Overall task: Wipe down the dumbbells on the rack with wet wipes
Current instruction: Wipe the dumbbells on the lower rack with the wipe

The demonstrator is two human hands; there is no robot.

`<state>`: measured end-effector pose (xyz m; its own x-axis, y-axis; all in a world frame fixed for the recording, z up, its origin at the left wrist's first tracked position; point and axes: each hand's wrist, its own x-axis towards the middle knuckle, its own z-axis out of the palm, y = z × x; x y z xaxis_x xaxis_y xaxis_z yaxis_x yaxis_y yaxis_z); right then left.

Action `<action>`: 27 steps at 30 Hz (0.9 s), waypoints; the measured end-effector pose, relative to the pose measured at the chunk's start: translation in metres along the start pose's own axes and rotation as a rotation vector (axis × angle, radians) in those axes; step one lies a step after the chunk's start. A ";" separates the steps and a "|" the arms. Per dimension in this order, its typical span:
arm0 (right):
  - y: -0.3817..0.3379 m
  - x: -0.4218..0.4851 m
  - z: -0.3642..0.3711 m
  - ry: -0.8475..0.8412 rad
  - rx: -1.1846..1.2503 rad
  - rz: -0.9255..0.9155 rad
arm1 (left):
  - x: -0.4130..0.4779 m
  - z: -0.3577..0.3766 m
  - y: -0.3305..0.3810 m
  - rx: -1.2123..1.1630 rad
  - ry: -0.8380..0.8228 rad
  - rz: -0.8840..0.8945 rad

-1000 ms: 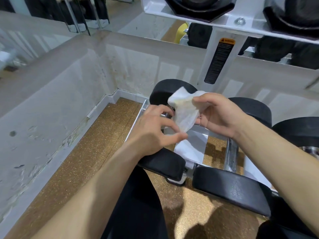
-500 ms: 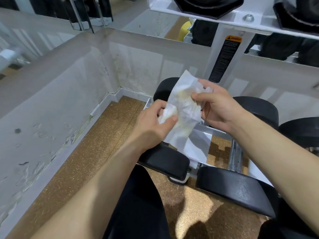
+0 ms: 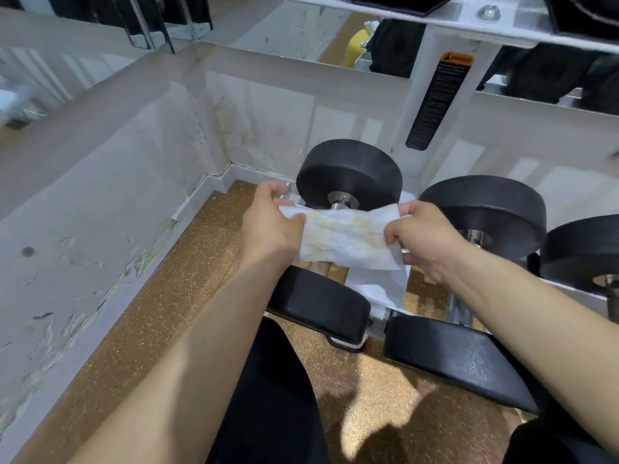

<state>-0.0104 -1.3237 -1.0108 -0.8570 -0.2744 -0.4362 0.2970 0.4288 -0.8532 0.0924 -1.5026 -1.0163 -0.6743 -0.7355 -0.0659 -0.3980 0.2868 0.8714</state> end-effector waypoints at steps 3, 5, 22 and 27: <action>0.009 0.001 0.003 -0.009 -0.079 0.066 | 0.002 0.002 0.003 0.116 -0.040 -0.020; 0.010 0.001 0.003 -0.032 -0.167 0.075 | 0.002 0.001 0.005 0.152 -0.029 -0.020; 0.000 0.018 0.103 -0.242 0.342 0.349 | -0.001 -0.001 0.000 -0.137 0.071 -0.083; -0.009 0.045 0.105 -0.161 0.503 0.322 | -0.001 -0.004 0.001 -0.155 0.053 -0.040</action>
<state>-0.0074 -1.4303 -1.0529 -0.6287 -0.3424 -0.6982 0.7257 0.0642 -0.6850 0.0955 -1.5037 -1.0139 -0.6244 -0.7770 -0.0798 -0.3203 0.1616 0.9334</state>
